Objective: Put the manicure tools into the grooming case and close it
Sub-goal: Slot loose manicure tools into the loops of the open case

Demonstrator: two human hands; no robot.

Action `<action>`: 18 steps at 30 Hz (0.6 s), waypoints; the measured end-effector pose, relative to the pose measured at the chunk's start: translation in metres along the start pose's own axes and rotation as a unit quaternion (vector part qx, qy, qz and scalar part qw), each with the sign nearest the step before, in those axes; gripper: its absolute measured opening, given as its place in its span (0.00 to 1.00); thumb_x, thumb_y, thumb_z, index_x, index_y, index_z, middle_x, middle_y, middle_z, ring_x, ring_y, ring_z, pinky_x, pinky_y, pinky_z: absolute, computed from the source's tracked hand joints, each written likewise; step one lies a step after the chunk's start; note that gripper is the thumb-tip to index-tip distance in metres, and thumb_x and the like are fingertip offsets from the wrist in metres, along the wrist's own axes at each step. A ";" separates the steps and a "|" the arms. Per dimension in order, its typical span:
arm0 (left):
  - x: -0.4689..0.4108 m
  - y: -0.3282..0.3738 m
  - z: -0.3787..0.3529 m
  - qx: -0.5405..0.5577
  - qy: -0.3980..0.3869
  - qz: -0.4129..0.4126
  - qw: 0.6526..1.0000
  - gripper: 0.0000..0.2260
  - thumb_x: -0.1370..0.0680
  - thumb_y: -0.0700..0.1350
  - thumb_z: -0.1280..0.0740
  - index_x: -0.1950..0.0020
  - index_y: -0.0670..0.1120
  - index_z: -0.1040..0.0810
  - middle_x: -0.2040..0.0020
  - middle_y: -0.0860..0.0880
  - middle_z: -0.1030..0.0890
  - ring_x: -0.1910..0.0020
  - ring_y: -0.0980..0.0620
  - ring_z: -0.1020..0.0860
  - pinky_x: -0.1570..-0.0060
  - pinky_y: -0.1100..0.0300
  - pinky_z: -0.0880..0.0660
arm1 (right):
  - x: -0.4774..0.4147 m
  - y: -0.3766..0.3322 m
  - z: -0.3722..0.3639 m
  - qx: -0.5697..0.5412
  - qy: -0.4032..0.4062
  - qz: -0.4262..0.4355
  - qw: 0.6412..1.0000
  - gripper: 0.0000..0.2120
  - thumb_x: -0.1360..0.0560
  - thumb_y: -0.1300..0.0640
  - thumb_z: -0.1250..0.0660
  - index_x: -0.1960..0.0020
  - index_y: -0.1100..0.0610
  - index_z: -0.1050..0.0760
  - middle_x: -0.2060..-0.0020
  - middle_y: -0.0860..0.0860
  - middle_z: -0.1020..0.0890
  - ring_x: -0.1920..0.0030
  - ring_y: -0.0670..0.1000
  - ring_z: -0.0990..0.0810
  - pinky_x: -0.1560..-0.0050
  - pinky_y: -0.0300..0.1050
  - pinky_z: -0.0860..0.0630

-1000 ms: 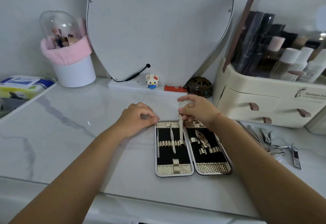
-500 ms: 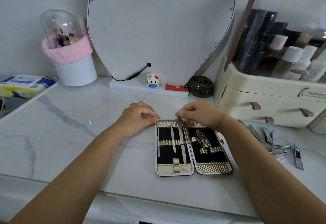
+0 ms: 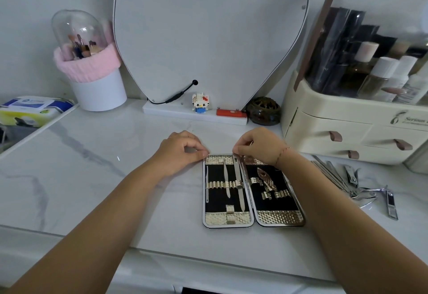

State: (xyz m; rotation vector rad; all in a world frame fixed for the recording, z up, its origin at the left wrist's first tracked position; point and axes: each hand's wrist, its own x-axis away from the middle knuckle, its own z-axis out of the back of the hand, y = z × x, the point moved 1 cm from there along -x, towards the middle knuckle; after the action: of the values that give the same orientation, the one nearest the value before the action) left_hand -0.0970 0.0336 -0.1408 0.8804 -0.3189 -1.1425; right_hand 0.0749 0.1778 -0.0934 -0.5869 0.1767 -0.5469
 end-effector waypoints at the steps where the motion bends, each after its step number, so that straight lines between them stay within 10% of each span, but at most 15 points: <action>1: 0.000 -0.001 0.000 0.002 0.002 -0.001 1.000 0.01 0.32 0.56 0.27 0.62 0.61 0.17 0.54 0.61 0.24 0.42 0.52 0.28 0.35 0.48 0.34 | -0.002 -0.001 -0.001 -0.003 -0.007 -0.004 1.000 0.06 0.27 0.55 0.31 0.58 0.56 0.17 0.68 0.41 0.20 0.68 0.41 0.25 0.62 0.35 0.28; 11: 0.000 0.001 -0.001 0.014 0.006 -0.004 1.000 0.02 0.33 0.57 0.27 0.62 0.65 0.18 0.54 0.60 0.23 0.43 0.51 0.26 0.35 0.47 0.33 | -0.002 0.000 -0.004 -0.082 -0.015 -0.003 0.997 0.03 0.29 0.58 0.30 0.61 0.56 0.18 0.66 0.45 0.19 0.67 0.39 0.25 0.62 0.33 0.31; 18: 0.001 0.001 0.000 0.014 0.006 -0.002 1.000 0.05 0.30 0.52 0.26 0.61 0.64 0.18 0.53 0.61 0.24 0.43 0.52 0.27 0.35 0.48 0.35 | 0.003 0.006 -0.004 -0.105 -0.025 0.011 0.994 0.00 0.32 0.59 0.27 0.61 0.55 0.18 0.61 0.56 0.15 0.61 0.54 0.23 0.47 0.56 0.24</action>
State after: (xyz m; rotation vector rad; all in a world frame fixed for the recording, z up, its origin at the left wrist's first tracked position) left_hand -0.0963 0.0331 -0.1403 0.9124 -0.3249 -1.1386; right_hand 0.0786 0.1782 -0.0998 -0.8024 0.1953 -0.4954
